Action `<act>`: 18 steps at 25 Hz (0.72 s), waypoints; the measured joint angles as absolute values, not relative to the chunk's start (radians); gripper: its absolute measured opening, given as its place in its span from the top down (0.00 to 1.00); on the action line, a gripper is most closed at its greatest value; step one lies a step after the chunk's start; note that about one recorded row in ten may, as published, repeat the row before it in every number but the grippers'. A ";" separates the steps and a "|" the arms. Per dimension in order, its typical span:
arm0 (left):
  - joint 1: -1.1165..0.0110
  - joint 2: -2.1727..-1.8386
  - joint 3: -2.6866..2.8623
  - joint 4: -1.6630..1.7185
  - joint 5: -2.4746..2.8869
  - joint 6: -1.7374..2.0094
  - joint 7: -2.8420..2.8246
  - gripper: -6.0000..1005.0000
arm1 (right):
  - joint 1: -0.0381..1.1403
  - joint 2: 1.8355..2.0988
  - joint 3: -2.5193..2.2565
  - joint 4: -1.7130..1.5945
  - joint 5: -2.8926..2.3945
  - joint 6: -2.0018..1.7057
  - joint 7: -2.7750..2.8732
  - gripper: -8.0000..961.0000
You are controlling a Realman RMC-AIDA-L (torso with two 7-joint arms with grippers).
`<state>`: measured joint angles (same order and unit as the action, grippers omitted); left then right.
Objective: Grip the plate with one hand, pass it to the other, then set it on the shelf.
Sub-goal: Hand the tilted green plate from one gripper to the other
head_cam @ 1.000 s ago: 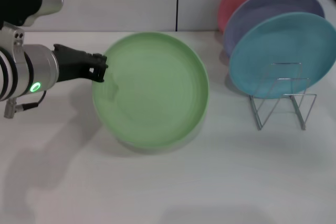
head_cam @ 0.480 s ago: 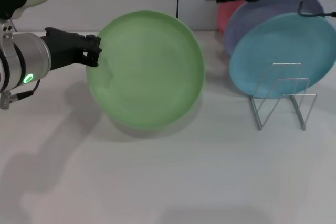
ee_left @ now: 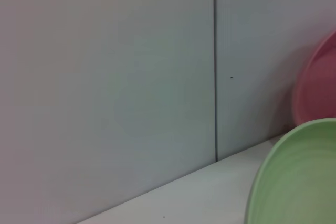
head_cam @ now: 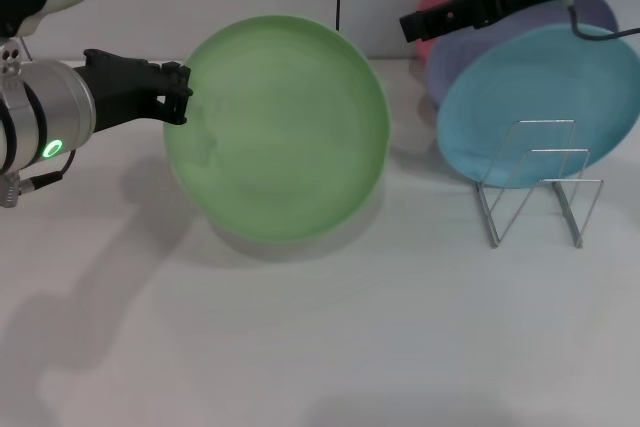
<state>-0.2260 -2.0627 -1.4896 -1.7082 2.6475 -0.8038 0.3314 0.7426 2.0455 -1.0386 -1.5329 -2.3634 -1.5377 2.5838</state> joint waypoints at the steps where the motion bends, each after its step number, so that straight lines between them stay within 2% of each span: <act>1: -0.226 -2.063 -1.488 -1.709 2.648 -0.803 0.331 0.96 | 0.762 2.046 -1.038 -1.505 -2.388 -1.533 2.584 0.15; 18: -0.229 -2.063 -1.485 -1.712 2.648 -0.805 0.331 0.94 | 0.823 2.058 -1.084 -1.332 -2.402 -1.437 2.551 0.15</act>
